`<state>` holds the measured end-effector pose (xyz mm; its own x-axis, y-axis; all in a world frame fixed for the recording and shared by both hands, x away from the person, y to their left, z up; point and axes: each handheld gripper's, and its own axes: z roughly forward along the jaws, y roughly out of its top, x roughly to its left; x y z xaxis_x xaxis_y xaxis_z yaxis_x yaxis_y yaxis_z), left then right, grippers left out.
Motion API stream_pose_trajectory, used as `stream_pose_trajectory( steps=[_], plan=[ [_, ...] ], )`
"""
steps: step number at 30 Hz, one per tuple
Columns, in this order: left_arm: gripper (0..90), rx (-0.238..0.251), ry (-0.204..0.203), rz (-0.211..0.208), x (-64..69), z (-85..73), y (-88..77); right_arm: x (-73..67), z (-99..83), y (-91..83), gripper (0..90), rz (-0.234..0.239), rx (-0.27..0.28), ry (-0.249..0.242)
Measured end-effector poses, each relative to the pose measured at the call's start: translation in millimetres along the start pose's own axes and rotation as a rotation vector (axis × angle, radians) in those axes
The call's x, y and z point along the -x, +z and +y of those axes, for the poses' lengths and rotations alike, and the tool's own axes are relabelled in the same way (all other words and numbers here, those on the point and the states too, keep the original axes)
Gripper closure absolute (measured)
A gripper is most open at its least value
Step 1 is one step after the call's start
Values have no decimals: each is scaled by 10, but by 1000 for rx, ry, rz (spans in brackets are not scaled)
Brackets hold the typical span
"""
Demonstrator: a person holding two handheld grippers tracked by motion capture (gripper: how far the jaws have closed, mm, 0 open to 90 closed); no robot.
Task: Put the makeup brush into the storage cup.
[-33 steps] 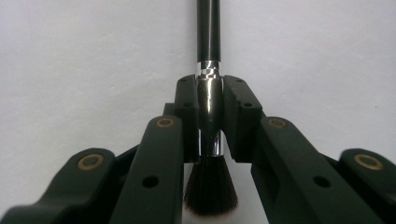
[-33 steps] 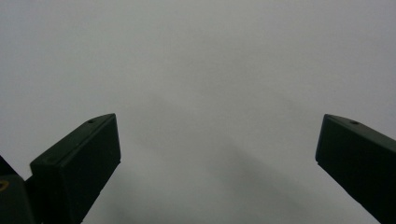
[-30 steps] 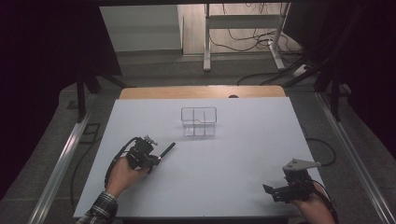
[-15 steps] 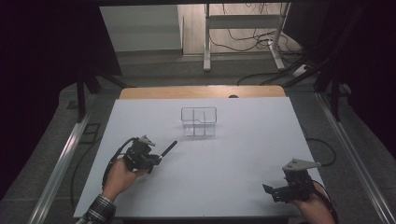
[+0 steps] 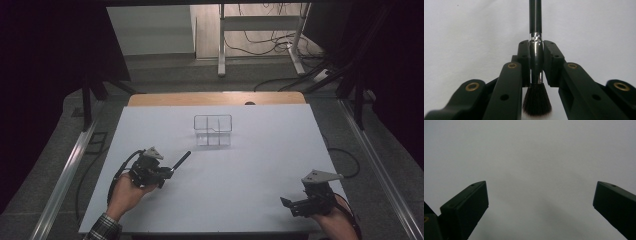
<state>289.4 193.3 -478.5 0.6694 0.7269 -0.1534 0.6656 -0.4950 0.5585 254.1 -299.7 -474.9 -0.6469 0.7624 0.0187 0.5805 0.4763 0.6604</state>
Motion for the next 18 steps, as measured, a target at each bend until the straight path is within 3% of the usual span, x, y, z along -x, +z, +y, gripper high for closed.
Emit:
stream_pose_trajectory(
  steps=[10, 18],
  plan=[
    [769, 55, 24, -24, 133, -59, -71, -21, 25, -8, 2, 8, 15, 11],
    [768, 55, 51, -55, 222, -77, -65, -37, 42, -4, 2, 20, 14, 16]
  ],
)
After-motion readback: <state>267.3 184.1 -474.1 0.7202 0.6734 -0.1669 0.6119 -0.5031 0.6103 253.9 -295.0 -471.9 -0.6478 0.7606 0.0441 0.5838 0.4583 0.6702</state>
